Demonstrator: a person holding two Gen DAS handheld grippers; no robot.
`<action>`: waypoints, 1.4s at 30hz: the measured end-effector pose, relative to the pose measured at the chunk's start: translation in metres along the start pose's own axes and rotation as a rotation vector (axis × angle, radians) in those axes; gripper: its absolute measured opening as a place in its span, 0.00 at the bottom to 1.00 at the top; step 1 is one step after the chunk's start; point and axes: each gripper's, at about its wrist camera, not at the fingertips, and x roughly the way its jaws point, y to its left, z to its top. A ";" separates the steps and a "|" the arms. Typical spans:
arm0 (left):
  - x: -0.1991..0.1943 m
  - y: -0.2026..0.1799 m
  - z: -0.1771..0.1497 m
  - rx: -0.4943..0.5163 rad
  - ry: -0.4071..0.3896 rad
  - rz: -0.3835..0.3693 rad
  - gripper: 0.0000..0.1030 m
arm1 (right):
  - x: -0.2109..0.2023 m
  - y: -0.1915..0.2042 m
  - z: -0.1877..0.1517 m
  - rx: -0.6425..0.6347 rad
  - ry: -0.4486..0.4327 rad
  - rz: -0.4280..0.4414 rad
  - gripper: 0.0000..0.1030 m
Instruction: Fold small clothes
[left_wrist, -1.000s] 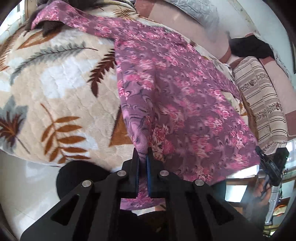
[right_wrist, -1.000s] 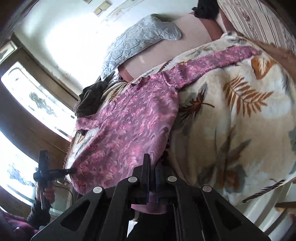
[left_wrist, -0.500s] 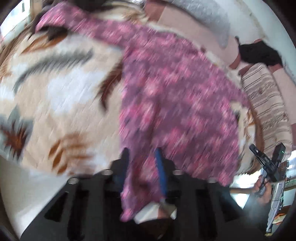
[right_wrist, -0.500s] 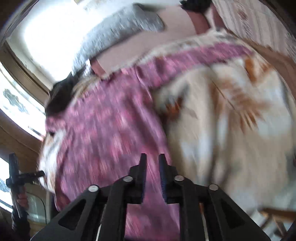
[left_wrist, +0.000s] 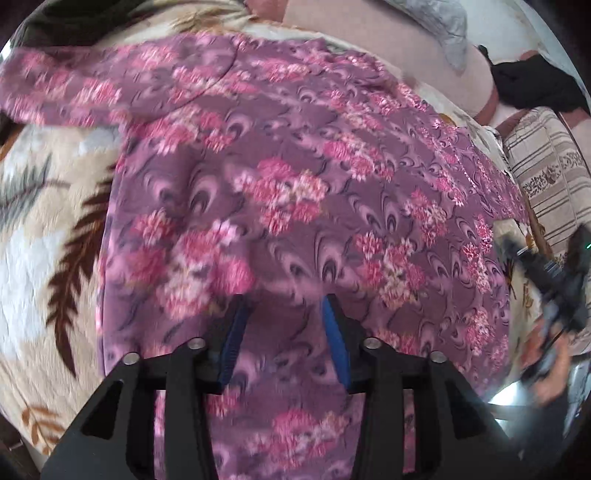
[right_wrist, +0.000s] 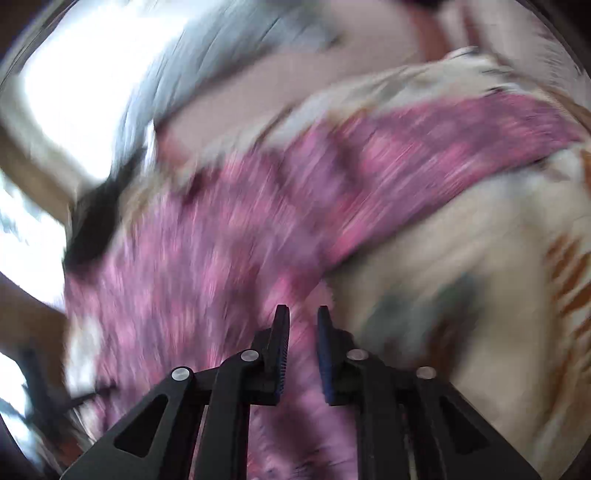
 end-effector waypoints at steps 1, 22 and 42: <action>0.001 -0.001 0.001 0.007 -0.016 0.001 0.46 | -0.011 -0.021 0.013 0.051 -0.050 -0.018 0.26; 0.023 -0.008 0.042 -0.006 -0.103 -0.023 0.53 | 0.010 -0.255 0.151 0.554 -0.364 -0.280 0.31; 0.040 0.006 0.112 -0.025 -0.190 -0.074 0.53 | -0.043 -0.198 0.175 0.354 -0.425 -0.357 0.06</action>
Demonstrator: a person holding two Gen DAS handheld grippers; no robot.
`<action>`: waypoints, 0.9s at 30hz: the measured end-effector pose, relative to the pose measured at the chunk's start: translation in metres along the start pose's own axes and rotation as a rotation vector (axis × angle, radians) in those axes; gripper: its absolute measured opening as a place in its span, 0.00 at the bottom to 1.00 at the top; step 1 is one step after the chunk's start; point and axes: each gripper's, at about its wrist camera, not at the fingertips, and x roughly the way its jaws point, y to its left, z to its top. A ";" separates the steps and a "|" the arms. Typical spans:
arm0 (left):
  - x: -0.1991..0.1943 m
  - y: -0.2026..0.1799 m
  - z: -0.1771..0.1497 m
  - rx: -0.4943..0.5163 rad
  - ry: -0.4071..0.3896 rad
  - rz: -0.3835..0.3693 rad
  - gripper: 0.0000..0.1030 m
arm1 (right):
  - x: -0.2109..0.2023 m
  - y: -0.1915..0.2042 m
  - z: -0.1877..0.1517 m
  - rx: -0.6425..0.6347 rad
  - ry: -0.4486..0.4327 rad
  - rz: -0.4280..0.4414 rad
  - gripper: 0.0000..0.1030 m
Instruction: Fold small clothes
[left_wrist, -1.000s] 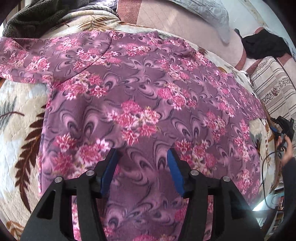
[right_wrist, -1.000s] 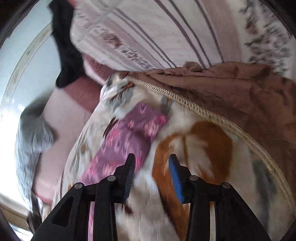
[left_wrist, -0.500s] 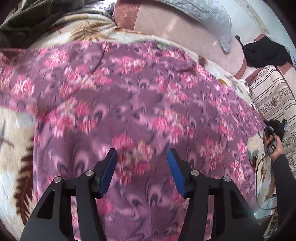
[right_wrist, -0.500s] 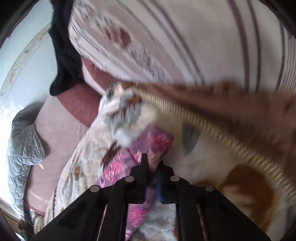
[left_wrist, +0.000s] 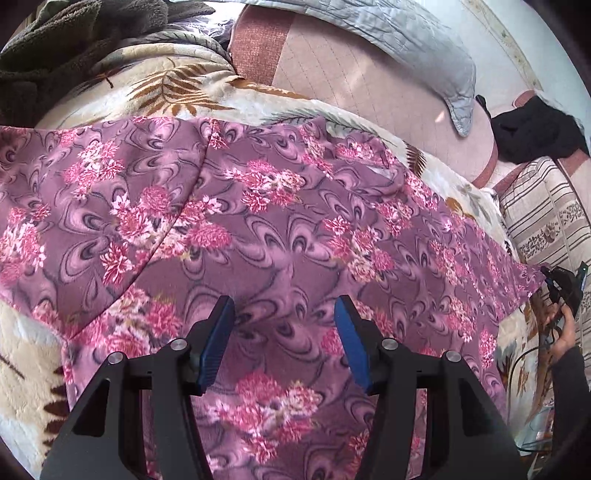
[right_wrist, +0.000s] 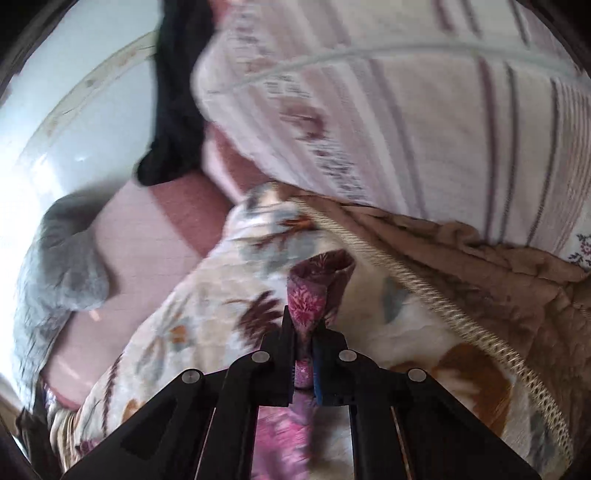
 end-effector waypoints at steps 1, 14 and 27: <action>0.001 0.001 0.000 -0.001 -0.003 -0.002 0.53 | -0.006 0.010 -0.003 -0.019 -0.001 0.017 0.06; 0.004 0.018 0.005 -0.015 -0.003 -0.037 0.53 | -0.051 0.122 -0.068 -0.155 0.069 0.181 0.06; -0.013 0.041 0.015 -0.090 0.003 -0.100 0.53 | -0.069 0.263 -0.181 -0.341 0.235 0.399 0.06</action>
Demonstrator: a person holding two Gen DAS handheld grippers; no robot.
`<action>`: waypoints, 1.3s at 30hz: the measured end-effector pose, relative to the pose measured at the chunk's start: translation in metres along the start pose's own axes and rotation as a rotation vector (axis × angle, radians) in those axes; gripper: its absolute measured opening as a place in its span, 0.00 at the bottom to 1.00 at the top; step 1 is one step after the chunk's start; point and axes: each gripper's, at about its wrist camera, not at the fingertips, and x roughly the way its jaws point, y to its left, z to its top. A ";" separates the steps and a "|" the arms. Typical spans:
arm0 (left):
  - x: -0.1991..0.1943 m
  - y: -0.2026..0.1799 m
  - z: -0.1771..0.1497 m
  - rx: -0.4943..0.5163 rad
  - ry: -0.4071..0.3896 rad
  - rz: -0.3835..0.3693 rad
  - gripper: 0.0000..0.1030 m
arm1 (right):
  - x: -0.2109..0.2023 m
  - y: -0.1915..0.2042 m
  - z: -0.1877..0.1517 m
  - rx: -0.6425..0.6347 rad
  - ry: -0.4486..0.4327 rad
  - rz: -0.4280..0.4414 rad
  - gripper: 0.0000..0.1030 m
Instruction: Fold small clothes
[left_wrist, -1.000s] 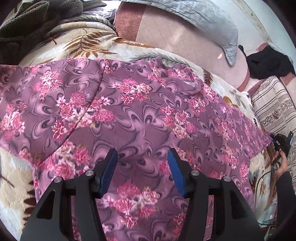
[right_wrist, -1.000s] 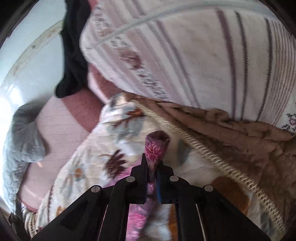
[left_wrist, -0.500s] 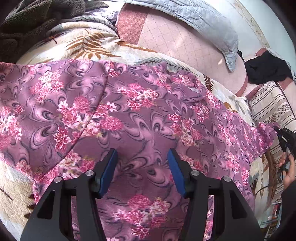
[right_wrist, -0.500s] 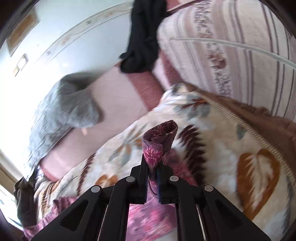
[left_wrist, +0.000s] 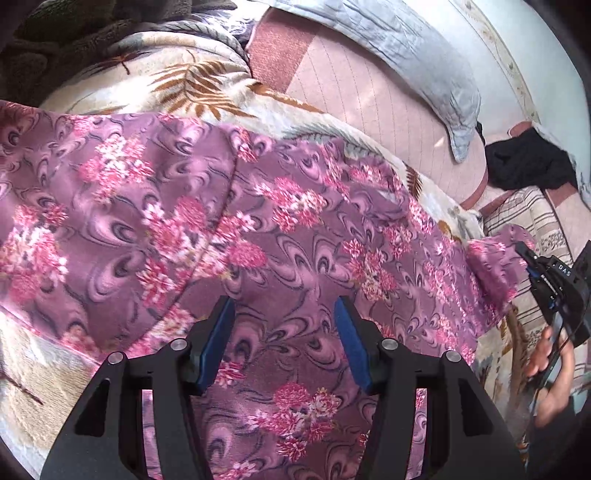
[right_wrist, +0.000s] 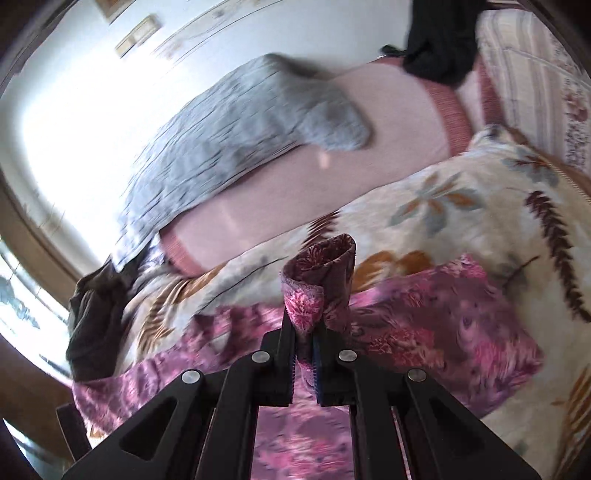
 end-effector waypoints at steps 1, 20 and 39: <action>-0.002 0.002 0.001 -0.008 -0.004 -0.003 0.53 | 0.005 0.012 -0.004 -0.014 0.012 0.015 0.06; -0.028 0.057 0.021 -0.181 -0.065 -0.079 0.53 | 0.112 0.183 -0.164 -0.177 0.443 0.251 0.22; 0.021 -0.009 0.002 -0.080 0.067 -0.066 0.08 | -0.046 -0.093 -0.085 0.408 -0.142 -0.069 0.41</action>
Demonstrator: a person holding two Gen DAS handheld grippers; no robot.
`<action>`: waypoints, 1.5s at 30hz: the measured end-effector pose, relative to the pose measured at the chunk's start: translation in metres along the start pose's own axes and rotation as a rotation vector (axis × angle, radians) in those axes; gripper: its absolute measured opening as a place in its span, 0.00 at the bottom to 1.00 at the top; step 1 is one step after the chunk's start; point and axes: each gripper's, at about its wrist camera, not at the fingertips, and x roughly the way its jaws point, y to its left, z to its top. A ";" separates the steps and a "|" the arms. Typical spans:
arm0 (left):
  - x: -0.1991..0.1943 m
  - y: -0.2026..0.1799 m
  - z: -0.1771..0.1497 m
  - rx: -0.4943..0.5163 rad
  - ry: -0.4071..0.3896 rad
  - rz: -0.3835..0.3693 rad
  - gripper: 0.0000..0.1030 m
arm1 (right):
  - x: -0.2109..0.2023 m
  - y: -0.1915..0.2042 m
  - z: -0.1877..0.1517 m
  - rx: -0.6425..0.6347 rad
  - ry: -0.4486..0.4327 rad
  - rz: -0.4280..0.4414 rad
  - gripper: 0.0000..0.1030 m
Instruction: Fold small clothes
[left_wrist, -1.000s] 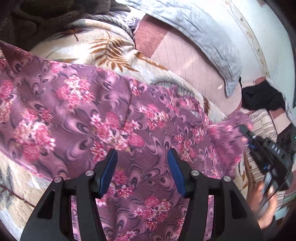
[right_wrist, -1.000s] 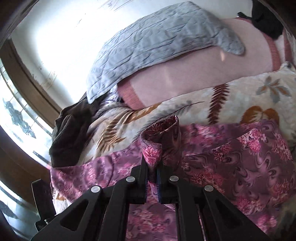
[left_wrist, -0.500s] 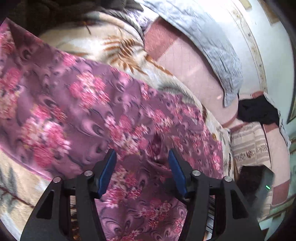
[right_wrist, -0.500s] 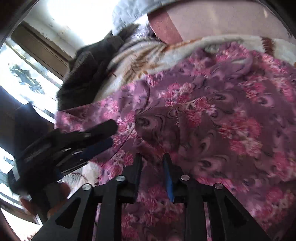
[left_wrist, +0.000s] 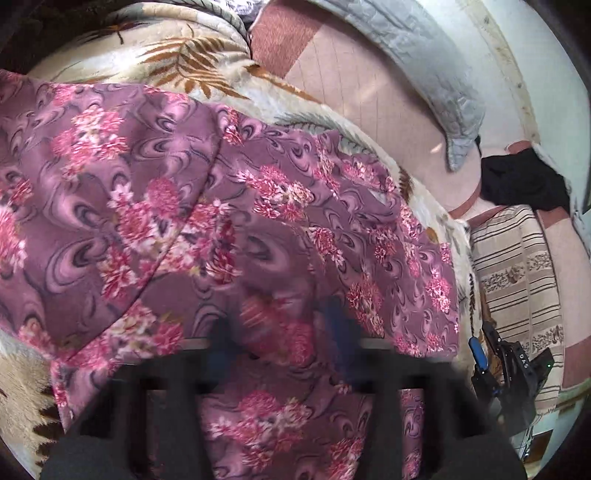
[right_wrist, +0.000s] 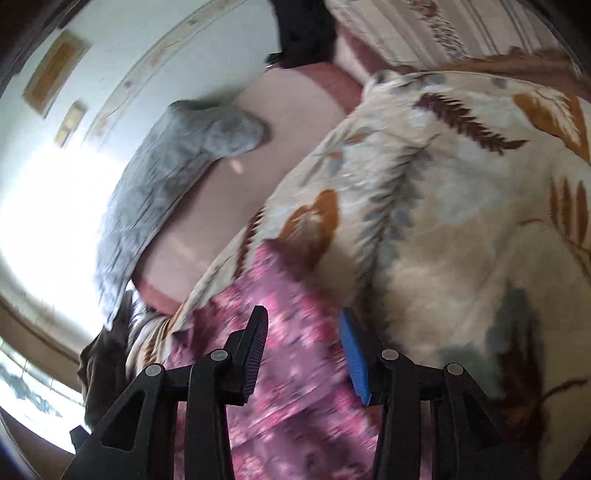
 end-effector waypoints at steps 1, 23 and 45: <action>-0.001 -0.002 0.002 0.001 -0.002 0.016 0.05 | 0.002 -0.008 0.003 0.021 -0.001 0.000 0.41; -0.024 0.030 -0.013 -0.078 0.018 0.174 0.12 | 0.046 0.006 -0.017 -0.178 0.184 -0.117 0.09; -0.019 0.017 -0.005 0.007 -0.036 0.205 0.38 | 0.042 0.075 -0.053 -0.375 0.175 0.020 0.26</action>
